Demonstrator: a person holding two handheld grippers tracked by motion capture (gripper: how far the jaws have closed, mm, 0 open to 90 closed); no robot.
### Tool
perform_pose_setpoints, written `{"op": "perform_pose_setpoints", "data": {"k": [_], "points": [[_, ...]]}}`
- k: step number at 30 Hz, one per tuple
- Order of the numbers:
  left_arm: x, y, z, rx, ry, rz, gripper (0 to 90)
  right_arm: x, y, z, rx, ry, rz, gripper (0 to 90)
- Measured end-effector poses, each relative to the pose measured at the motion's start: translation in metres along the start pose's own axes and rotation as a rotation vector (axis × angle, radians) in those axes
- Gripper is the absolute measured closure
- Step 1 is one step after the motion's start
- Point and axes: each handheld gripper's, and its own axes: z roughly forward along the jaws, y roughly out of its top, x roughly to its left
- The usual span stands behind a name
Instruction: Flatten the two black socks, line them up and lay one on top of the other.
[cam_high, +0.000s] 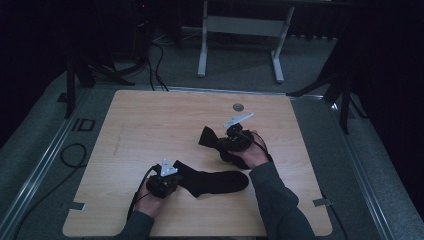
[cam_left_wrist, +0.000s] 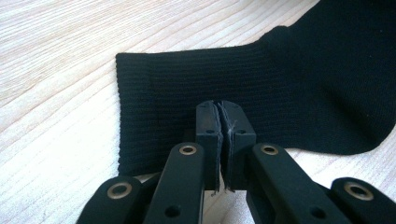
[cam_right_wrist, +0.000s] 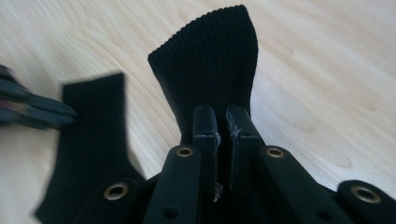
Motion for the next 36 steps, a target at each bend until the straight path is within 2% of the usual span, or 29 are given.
{"op": "perform_pose_setpoints", "data": {"k": [8, 14, 16, 22, 25, 29, 34, 36], "points": [[0.000, 0.000, 0.000, -0.004, -0.002, -0.004, 87.0, 0.008, 0.001, -0.047, -0.114, 0.009, -0.020, 84.0], [0.000, 0.000, 0.000, -0.003, -0.002, -0.005, 87.0, 0.021, 0.001, -0.086, -0.195, -0.008, -0.068, 84.0], [0.000, 0.000, 0.000, 0.000, -0.003, -0.004, 87.0, 0.025, -0.001, -0.097, -0.222, 0.001, -0.075, 84.0], [0.000, 0.000, 0.000, -0.001, -0.004, -0.004, 87.0, 0.038, -0.009, -0.118, -0.236, 0.001, -0.106, 83.9], [0.000, 0.000, 0.000, -0.001, -0.003, -0.004, 87.0, 0.045, -0.014, -0.112, -0.215, 0.012, -0.108, 83.9], [0.000, 0.000, 0.000, -0.002, -0.001, -0.004, 87.0, 0.056, -0.020, -0.083, -0.167, 0.049, -0.103, 83.8], [-0.002, 0.000, 0.001, -0.006, -0.005, -0.007, 86.9, 0.064, -0.024, -0.048, -0.138, 0.100, -0.040, 84.0], [-0.003, 0.000, 0.001, -0.004, -0.005, -0.003, 87.0, 0.066, -0.024, -0.042, -0.133, 0.104, -0.025, 84.0]]}}
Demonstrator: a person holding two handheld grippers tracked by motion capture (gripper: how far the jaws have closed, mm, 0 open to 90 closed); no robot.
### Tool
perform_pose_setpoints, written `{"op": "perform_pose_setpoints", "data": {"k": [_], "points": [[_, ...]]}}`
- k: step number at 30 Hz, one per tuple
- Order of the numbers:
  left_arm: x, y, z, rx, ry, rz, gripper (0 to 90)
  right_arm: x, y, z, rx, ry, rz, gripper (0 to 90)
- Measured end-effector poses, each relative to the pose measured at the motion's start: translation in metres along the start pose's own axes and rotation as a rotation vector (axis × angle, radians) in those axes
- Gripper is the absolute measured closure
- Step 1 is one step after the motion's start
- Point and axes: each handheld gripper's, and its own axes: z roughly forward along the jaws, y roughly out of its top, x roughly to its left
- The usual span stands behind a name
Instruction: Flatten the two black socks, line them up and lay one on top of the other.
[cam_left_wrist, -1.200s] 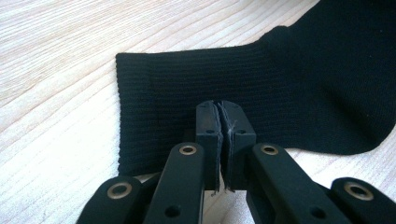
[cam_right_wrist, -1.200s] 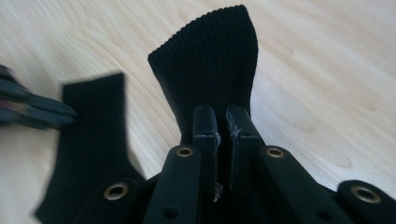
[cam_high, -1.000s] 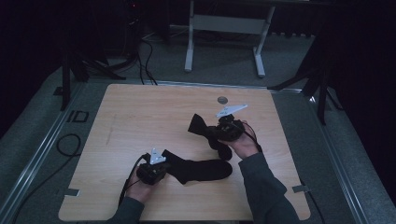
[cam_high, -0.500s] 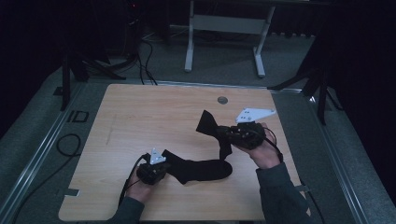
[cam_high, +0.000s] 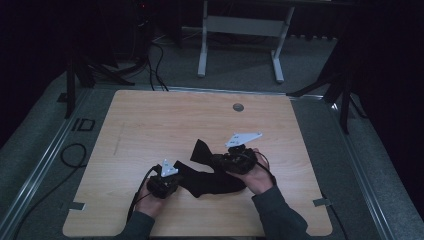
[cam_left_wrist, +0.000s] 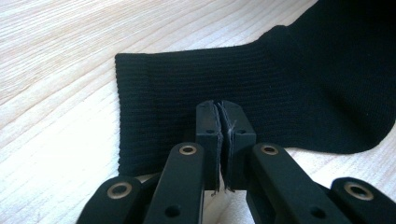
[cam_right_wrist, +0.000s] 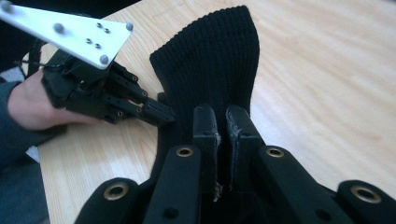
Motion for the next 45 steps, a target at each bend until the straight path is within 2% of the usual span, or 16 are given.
{"op": "perform_pose_setpoints", "data": {"k": [2, 7, 11, 18, 26, 29, 32, 34, 37, 41, 45], "points": [[-0.002, 0.000, 0.000, -0.001, -0.003, 0.004, 86.9, 0.006, -0.002, 0.016, 0.016, 0.001, 0.045, 84.0], [-0.005, 0.000, 0.000, -0.004, -0.008, 0.006, 86.9, 0.016, -0.010, 0.045, 0.053, 0.002, 0.102, 84.0], [-0.008, -0.001, 0.001, -0.009, -0.013, 0.007, 86.8, 0.020, -0.017, 0.065, 0.082, -0.022, 0.138, 84.0], [-0.009, -0.001, 0.001, -0.009, -0.027, 0.002, 86.4, 0.027, -0.026, 0.091, 0.136, -0.044, 0.150, 84.0], [-0.007, -0.001, -0.002, -0.002, -0.053, -0.006, 83.9, 0.028, -0.031, 0.105, 0.158, -0.042, 0.174, 84.0], [0.000, -0.001, -0.014, -0.011, -0.040, -0.005, 82.2, 0.028, -0.032, 0.106, 0.159, -0.039, 0.177, 84.0], [0.013, -0.002, -0.028, -0.033, -0.012, -0.042, 82.5, 0.028, -0.033, 0.105, 0.160, -0.035, 0.180, 84.0], [0.022, -0.005, -0.031, -0.022, 0.019, -0.066, 83.3, 0.028, -0.032, 0.105, 0.159, -0.032, 0.177, 84.0], [0.027, -0.007, -0.028, 0.007, 0.030, -0.082, 84.8, 0.028, -0.032, 0.104, 0.159, -0.028, 0.172, 84.0], [0.023, -0.007, -0.021, 0.051, 0.036, -0.052, 87.1, 0.031, -0.029, 0.100, 0.147, -0.022, 0.167, 84.0], [0.021, -0.007, -0.019, 0.053, 0.035, -0.061, 88.4, 0.036, -0.024, 0.097, 0.142, -0.009, 0.154, 83.9]]}}
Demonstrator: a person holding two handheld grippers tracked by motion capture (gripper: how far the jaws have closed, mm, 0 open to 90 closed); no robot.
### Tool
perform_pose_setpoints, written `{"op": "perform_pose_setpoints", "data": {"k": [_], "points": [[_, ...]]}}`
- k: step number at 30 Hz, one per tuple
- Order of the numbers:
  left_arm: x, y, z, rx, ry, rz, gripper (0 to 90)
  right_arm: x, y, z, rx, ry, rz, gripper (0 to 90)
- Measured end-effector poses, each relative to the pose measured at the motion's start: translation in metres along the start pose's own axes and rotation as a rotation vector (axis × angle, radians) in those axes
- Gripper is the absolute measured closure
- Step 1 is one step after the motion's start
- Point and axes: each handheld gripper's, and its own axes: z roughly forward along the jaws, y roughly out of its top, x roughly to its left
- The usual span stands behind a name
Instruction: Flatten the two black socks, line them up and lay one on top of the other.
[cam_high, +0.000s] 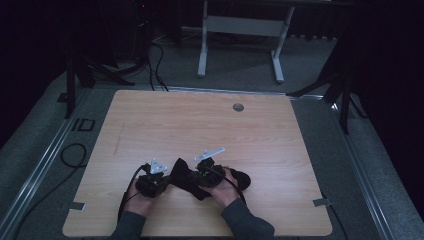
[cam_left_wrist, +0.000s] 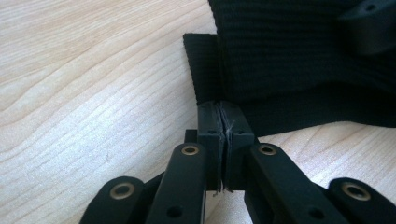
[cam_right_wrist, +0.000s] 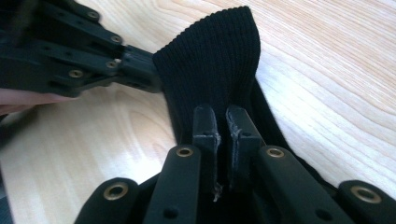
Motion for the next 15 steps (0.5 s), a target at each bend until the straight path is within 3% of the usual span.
{"op": "perform_pose_setpoints", "data": {"k": [4, 10, 15], "points": [[0.000, 0.000, 0.000, -0.001, -0.001, -0.006, 88.6, 0.004, 0.000, 0.003, 0.014, -0.003, -0.014, 83.8], [0.004, 0.000, -0.003, 0.001, -0.005, -0.017, 87.8, -0.002, -0.007, 0.022, 0.065, -0.033, 0.008, 83.4], [0.014, 0.000, -0.015, -0.059, -0.009, -0.082, 88.0, -0.002, -0.008, 0.024, 0.070, -0.034, 0.007, 83.2]]}}
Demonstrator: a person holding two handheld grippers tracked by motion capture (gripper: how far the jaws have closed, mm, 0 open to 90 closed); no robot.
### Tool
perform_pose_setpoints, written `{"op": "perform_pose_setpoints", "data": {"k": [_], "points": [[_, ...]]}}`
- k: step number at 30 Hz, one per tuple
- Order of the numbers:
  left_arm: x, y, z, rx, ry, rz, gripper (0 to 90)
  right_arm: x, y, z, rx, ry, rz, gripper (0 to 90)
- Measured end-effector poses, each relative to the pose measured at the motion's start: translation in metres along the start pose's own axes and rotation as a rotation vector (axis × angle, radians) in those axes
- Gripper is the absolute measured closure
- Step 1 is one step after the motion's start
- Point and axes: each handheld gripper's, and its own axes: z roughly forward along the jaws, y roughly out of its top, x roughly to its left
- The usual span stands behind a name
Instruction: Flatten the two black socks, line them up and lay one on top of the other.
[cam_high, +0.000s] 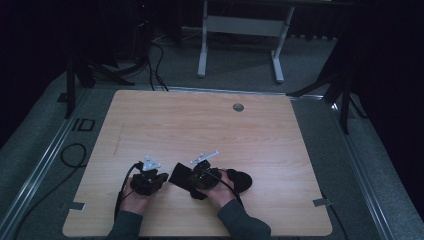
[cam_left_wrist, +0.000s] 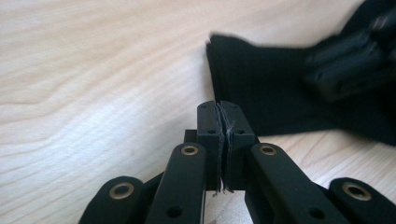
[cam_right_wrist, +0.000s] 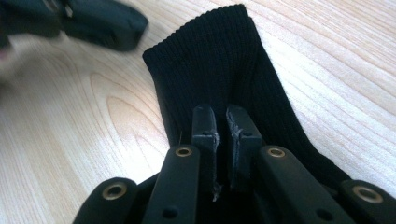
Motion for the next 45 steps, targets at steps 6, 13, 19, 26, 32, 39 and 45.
{"op": "perform_pose_setpoints", "data": {"k": [6, 13, 19, 26, 32, 39, 45], "points": [[-0.018, 0.004, 0.001, -0.062, -0.063, 0.085, 87.9, 0.001, -0.001, 0.001, 0.002, -0.008, -0.003, 83.1], [-0.029, 0.005, 0.026, 0.017, 0.012, 0.144, 87.9, 0.002, -0.001, 0.002, 0.004, -0.011, -0.011, 83.0], [-0.037, 0.004, 0.029, 0.028, 0.053, 0.182, 89.9, 0.001, -0.001, 0.002, 0.002, -0.004, -0.014, 81.7], [-0.036, 0.004, 0.030, 0.027, 0.045, 0.167, 90.0, 0.005, -0.002, -0.006, -0.020, 0.019, -0.041, 67.3], [-0.037, 0.003, 0.030, 0.024, 0.042, 0.159, 90.0, 0.007, -0.006, -0.023, -0.041, -0.019, -0.086, 62.7], [-0.036, 0.003, 0.029, 0.027, 0.038, 0.162, 90.0, -0.013, -0.019, -0.056, -0.091, -0.079, -0.039, 62.2], [-0.037, 0.002, 0.029, 0.022, 0.041, 0.157, 90.0, -0.032, -0.033, -0.085, -0.123, -0.135, 0.015, 61.7]]}}
